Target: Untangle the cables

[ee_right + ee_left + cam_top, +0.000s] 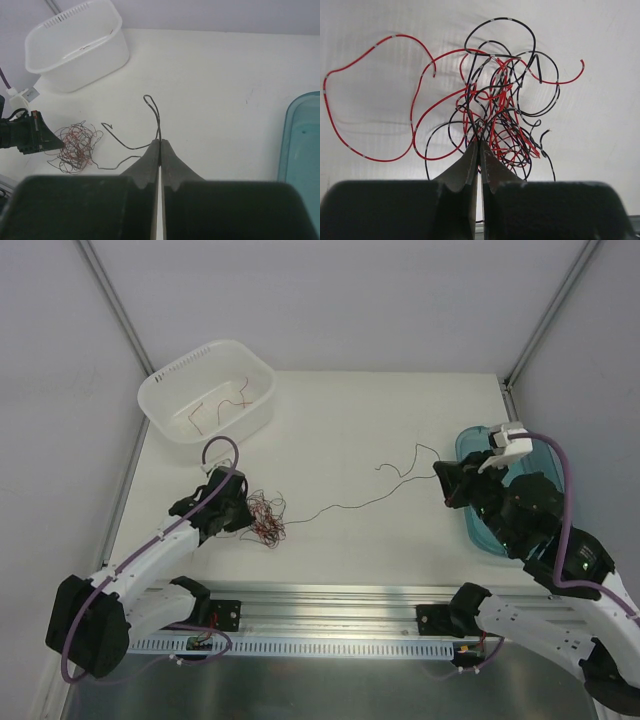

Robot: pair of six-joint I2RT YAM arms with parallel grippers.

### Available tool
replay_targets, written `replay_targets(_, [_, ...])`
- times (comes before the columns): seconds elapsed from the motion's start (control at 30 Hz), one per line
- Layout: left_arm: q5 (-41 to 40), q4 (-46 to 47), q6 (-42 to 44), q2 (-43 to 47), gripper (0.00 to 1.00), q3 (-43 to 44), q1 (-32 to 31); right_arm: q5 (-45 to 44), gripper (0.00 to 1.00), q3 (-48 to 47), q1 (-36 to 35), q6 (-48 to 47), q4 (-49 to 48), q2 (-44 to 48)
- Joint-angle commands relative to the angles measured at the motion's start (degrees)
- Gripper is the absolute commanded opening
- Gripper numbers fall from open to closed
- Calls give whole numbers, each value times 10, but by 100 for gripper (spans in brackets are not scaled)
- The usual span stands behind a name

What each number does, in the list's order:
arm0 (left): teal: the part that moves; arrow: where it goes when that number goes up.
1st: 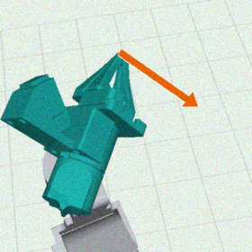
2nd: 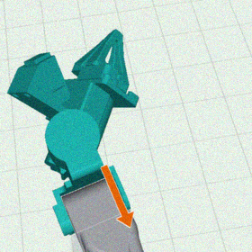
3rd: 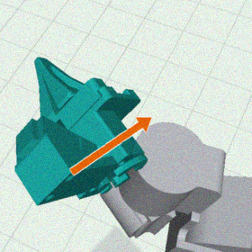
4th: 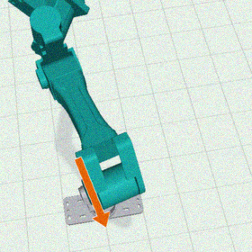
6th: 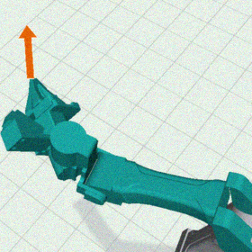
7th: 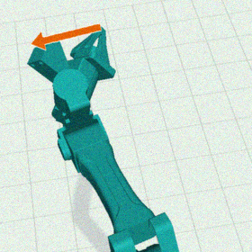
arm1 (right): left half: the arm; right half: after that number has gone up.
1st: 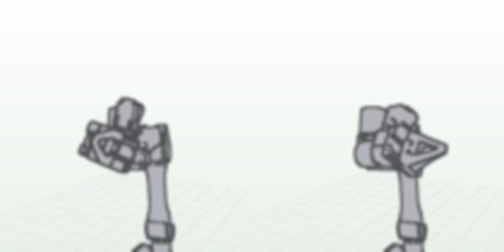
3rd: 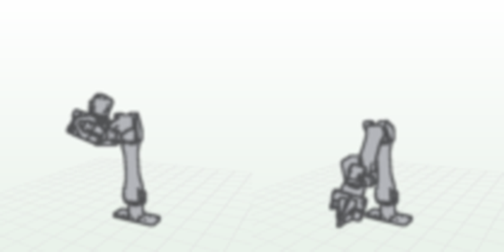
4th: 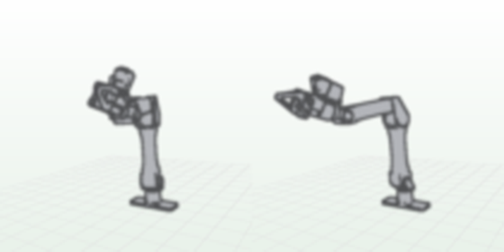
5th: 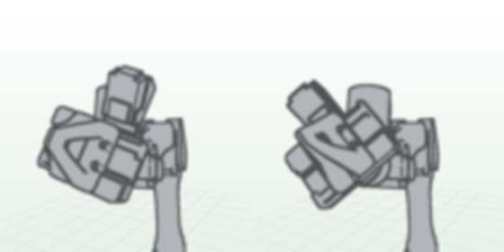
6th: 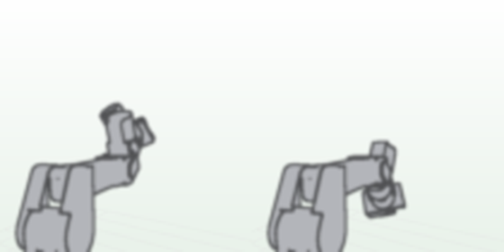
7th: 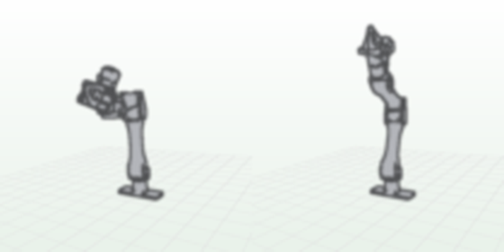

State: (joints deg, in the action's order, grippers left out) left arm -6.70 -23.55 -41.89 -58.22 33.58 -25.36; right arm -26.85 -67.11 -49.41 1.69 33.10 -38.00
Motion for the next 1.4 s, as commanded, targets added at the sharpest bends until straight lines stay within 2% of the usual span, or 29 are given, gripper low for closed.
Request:
replay_targets(0.0, [-38,-16,22,-20,0,26,19,-21,1,-32,2,-30,60,19])
replay_targets(0.2, [-65,-18,25,-55,0,39,62,-31,1,-133,2,-50,125,28])
replay_targets(0.6, [-118,-22,45,-151,0,107,128,-18,1,-274,2,-88,185,8])
replay_targets(0.8, [-111,-24,52,-195,0,119,179,-36,1,-364,2,-112,212,16])
replay_targets(1.0, [-119,-23,61,-212,0,140,189,-43,1,-390,-7,-112,239,22])
replay_targets(1.17, [-115,-24,60,-218,0,143,231,-64,1,-398,-14,-112,241,46])
replay_targets(1.27, [-97,-25,60,-218,0,146,250,-73,1,-392,-25,-107,246,55])
replay_targets(1.37, [-52,-24,73,-197,0,152,250,-38,1,-352,-42,-87,269,41])
